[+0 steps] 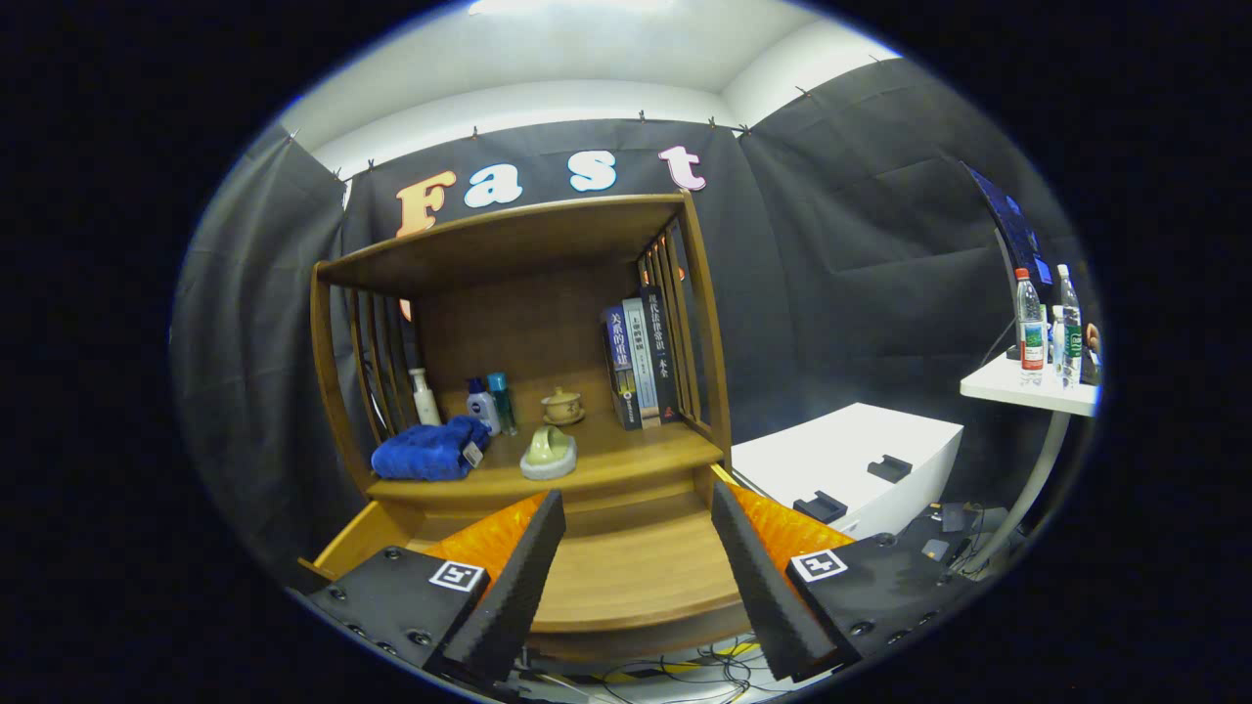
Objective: Pull open the drawer, take out the items inside it, and place them on the countertop above the cabinet.
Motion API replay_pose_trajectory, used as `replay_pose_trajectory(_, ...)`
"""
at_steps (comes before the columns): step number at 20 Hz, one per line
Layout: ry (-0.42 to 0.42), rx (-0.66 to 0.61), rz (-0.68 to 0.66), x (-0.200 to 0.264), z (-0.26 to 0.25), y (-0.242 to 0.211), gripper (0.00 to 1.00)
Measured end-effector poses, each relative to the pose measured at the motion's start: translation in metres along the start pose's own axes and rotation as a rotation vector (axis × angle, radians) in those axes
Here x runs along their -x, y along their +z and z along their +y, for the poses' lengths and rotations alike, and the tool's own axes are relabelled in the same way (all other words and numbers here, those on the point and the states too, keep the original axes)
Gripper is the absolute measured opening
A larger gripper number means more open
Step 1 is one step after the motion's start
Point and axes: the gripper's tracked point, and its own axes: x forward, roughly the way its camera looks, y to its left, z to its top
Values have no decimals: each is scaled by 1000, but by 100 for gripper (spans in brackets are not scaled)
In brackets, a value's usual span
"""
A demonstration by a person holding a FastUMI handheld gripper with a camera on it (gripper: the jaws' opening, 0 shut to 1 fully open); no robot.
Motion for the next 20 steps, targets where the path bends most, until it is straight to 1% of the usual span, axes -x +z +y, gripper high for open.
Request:
replay_pose_trajectory(3,-22,12,13,11,-15,-27,98)
replay_pose_trajectory(6,-16,14,33,23,-23,-53,98)
replay_pose_trajectory(10,-19,52,71,29,-31,-86,98)
replay_pose_trajectory(14,-11,64,110,25,-27,-112,98)
replay_pose_trajectory(20,-2,41,159,12,-18,-139,98)
